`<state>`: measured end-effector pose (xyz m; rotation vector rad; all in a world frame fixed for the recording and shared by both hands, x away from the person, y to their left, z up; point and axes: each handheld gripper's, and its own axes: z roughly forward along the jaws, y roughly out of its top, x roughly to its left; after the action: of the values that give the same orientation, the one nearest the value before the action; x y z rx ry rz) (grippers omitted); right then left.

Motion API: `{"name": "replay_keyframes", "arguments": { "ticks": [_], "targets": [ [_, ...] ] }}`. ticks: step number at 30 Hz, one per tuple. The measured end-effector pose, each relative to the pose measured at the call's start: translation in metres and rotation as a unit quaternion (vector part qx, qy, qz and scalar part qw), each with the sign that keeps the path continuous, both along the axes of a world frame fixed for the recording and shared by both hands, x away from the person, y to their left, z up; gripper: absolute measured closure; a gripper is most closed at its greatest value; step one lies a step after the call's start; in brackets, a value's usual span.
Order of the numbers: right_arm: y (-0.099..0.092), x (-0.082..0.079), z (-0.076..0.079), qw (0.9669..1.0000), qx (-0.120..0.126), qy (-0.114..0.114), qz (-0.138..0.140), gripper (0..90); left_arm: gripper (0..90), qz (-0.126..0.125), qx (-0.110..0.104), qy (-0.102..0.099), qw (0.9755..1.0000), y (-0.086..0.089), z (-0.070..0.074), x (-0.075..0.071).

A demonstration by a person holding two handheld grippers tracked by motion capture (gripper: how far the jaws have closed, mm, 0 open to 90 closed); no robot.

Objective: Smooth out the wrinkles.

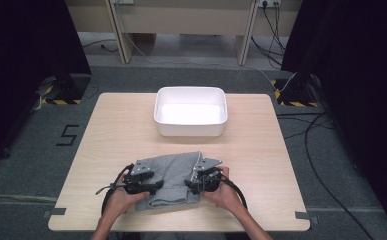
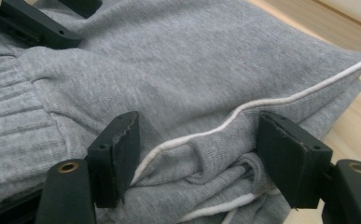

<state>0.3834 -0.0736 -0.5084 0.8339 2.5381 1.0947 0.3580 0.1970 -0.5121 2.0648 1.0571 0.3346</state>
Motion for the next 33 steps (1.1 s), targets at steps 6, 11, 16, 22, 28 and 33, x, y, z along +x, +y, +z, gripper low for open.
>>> {"name": "replay_keyframes", "arguments": {
  "ticks": [6, 11, 16, 22, 28, 33],
  "targets": [
    [0.019, 0.008, 0.000, 1.0000, -0.002, -0.002, 0.008, 31.5, 43.5, 0.021, 0.002, -0.001, 0.9998, 0.016, 0.000, 0.002],
    [0.021, 0.009, 0.011, 0.9999, 0.011, 0.000, 0.011, 31.8, 43.5, 0.029, 0.013, -0.003, 0.9995, 0.022, 0.001, 0.003],
    [0.005, 0.006, 0.026, 0.9992, 0.041, 0.000, -0.005, 31.9, 43.5, 0.038, 0.026, 0.003, 0.9989, 0.028, 0.002, 0.002],
    [-0.017, 0.002, 0.024, 0.9996, 0.022, -0.003, -0.018, 31.9, 43.4, 0.068, 0.038, 0.008, 0.9969, 0.047, 0.003, 0.004],
    [-0.031, 0.004, 0.017, 0.9992, 0.011, 0.008, -0.038, 31.9, 43.1, 0.095, 0.040, 0.013, 0.9945, 0.066, 0.004, 0.005],
    [-0.031, 0.005, 0.015, 0.9992, 0.009, 0.010, -0.037, 31.9, 37.0, 0.113, 0.030, 0.012, 0.9931, 0.070, 0.010, 0.002]
  ]
}}
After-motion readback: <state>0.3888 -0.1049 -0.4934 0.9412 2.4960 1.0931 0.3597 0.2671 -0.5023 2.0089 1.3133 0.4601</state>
